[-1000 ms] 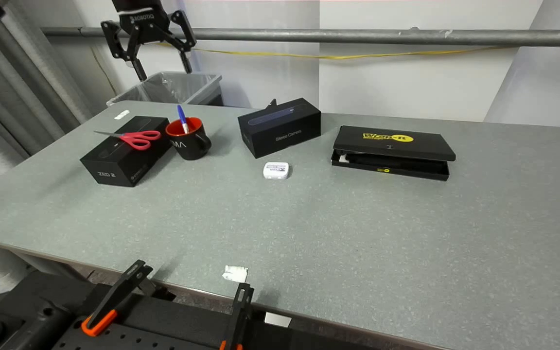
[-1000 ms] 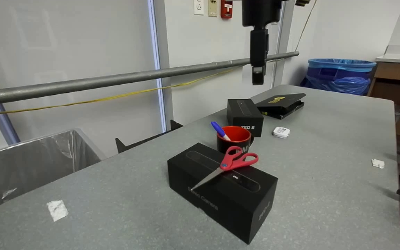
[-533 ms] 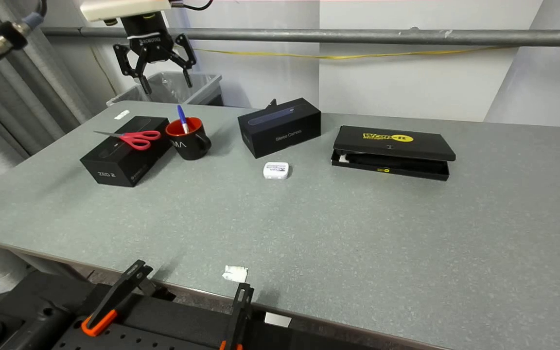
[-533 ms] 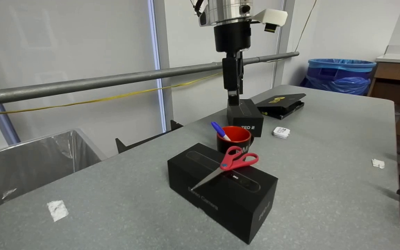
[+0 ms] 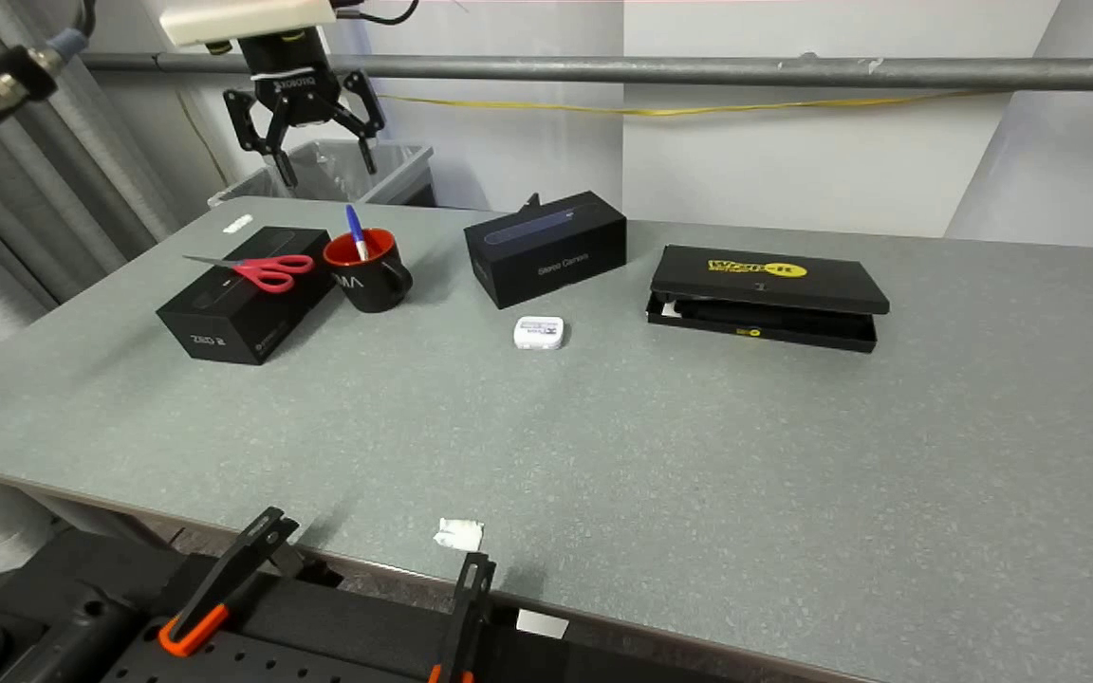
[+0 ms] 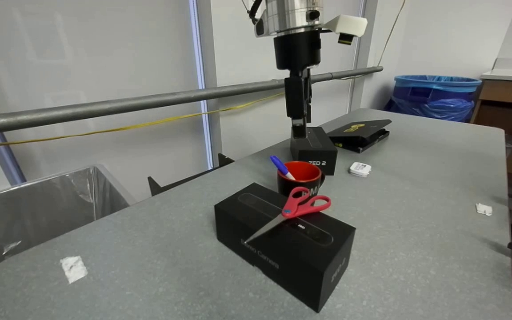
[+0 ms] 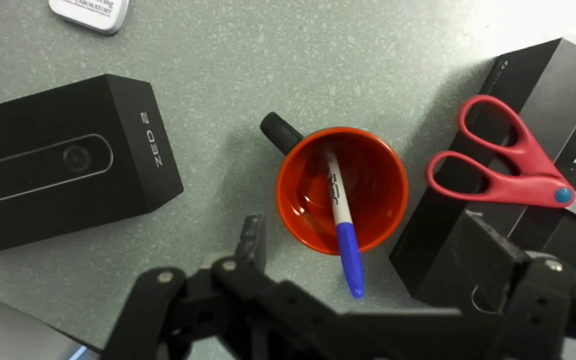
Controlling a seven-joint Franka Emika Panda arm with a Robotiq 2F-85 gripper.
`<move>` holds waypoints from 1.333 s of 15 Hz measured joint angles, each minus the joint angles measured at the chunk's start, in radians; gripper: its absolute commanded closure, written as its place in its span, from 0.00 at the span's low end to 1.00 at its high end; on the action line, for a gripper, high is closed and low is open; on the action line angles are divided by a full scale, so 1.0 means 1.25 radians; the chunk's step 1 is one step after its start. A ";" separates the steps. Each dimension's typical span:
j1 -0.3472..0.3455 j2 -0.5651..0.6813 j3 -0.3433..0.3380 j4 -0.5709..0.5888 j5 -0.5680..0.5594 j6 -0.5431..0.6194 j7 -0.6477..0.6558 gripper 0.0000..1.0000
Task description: Take the marker out of the mug and put it on the table
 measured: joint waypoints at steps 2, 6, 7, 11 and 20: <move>0.000 0.022 0.000 0.007 0.000 0.000 0.000 0.00; 0.002 0.082 0.001 0.042 0.000 0.000 -0.007 0.00; 0.003 0.094 0.001 0.053 0.000 0.000 -0.009 0.00; 0.013 0.133 0.001 0.095 0.000 0.000 -0.009 0.00; 0.024 0.203 0.000 0.176 0.000 0.002 -0.009 0.44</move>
